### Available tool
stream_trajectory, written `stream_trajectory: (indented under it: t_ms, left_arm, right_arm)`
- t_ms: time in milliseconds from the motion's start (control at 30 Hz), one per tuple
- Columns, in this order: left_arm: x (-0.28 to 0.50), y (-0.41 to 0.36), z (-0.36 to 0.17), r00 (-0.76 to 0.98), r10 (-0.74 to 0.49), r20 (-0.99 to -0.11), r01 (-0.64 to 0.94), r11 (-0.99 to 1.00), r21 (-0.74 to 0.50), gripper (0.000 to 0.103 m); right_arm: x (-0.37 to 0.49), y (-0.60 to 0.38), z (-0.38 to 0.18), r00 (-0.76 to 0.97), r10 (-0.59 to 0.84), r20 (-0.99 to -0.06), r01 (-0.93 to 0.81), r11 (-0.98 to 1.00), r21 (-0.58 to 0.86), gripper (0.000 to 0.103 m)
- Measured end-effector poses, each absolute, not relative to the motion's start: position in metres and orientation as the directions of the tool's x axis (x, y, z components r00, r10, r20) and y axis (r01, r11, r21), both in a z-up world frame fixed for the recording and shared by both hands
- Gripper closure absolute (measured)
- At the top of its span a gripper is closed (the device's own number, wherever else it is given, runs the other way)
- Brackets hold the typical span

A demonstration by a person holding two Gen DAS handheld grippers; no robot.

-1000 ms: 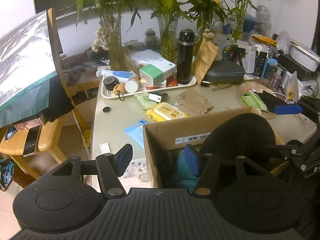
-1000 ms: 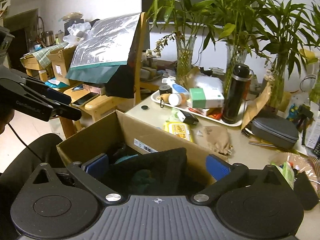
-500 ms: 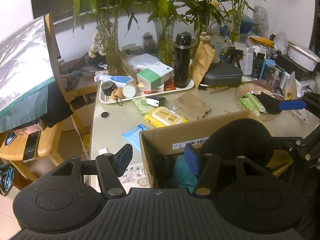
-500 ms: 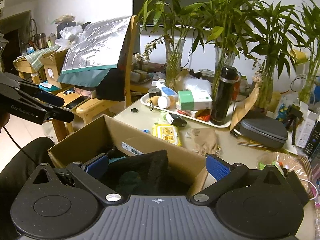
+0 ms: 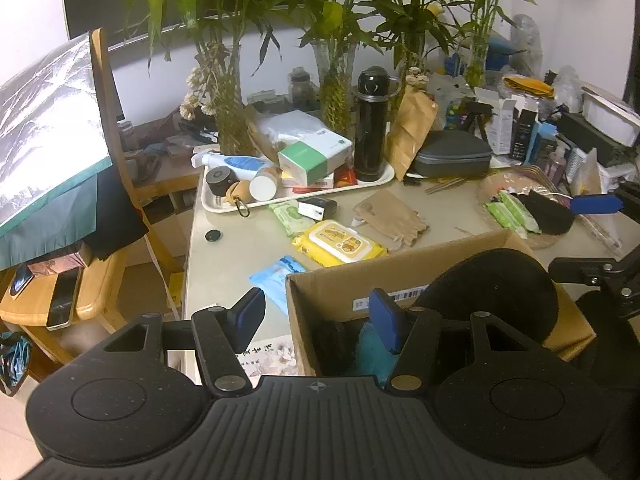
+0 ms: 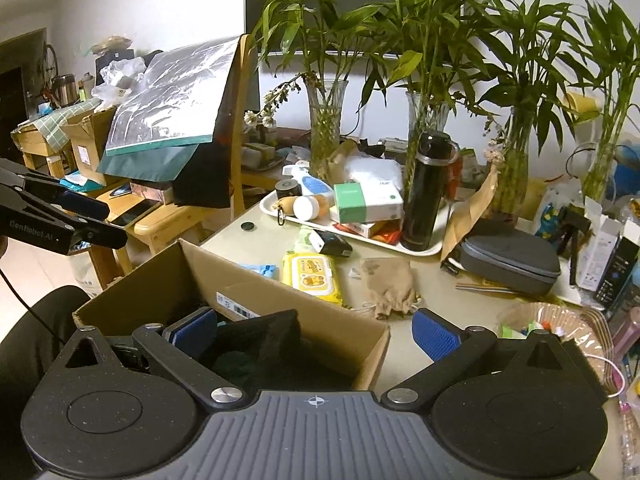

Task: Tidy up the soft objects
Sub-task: 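Move both tools away from the box over the table toward the pouch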

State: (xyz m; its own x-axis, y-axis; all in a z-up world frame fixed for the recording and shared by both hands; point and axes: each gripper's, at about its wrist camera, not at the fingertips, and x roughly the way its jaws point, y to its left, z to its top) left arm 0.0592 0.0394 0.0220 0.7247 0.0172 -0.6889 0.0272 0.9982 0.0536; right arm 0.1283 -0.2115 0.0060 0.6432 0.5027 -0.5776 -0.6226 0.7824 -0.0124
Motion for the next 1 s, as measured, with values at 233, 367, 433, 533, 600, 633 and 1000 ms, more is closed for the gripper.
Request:
stream_trajectory:
  t_ms: [233,367,433,533,600,633,1000]
  left_arm:
    - [0.068,0.040,0.018,0.721,0.017,-0.693,0.031,0.998,0.056,0.046]
    - [0.074,0.042,0.016,0.719,0.020,-0.695,0.026,0.998,0.056,0.046]
    - [0.078,0.043,0.014,0.718,0.023,-0.696,0.023,0.998,0.056,0.046]
    - [0.082,0.045,0.011,0.716,0.023,-0.698,0.018,0.998,0.052,0.046]
    - [0.086,0.046,0.009,0.714,0.023,-0.700,0.017,0.999,0.050,0.046]
    - [0.088,0.046,0.008,0.713,0.022,-0.701,0.016,0.999,0.049,0.046]
    - [0.115,0.054,-0.002,0.704,0.030,-0.710,0.016,0.998,0.058,0.046]
  right_arm:
    - [0.140,-0.214,0.004,0.659,0.478,-0.581,-0.595,0.804,-0.014,0.000]
    - [0.150,-0.216,0.001,0.668,0.455,-0.589,-0.572,0.820,-0.016,0.000]
    - [0.155,-0.218,0.001,0.667,0.454,-0.590,-0.568,0.823,-0.008,0.000]
    - [0.164,-0.220,0.000,0.664,0.446,-0.600,-0.556,0.831,0.002,0.000]
    - [0.170,-0.222,-0.002,0.662,0.444,-0.604,-0.551,0.834,0.009,0.000]
    - [0.173,-0.223,-0.002,0.660,0.443,-0.606,-0.549,0.836,0.013,0.000]
    - [0.209,-0.229,-0.010,0.652,0.433,-0.623,-0.529,0.848,0.035,0.000]
